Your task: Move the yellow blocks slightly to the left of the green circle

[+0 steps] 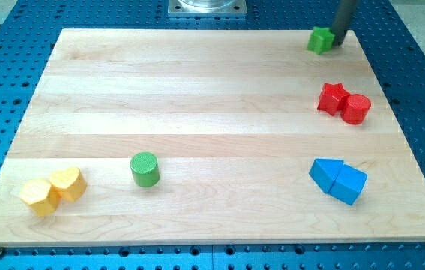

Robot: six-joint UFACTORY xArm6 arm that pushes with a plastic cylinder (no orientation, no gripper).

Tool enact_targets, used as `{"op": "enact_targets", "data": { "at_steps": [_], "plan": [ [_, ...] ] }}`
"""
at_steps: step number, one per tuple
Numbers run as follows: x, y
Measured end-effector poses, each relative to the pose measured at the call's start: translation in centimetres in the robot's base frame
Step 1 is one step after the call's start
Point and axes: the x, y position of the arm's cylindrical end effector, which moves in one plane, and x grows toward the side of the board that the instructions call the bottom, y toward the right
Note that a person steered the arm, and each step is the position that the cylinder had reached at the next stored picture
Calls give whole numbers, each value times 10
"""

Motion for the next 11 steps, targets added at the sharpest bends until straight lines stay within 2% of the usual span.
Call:
{"op": "enact_targets", "data": {
  "at_steps": [1,2,3,4,6,7,9,10,11],
  "plan": [
    [1,12],
    [53,15],
    [64,-54],
    [122,-139],
    [313,-144],
    [348,-216],
    [386,-468],
    [375,-532],
    [361,-493]
  ]
}}
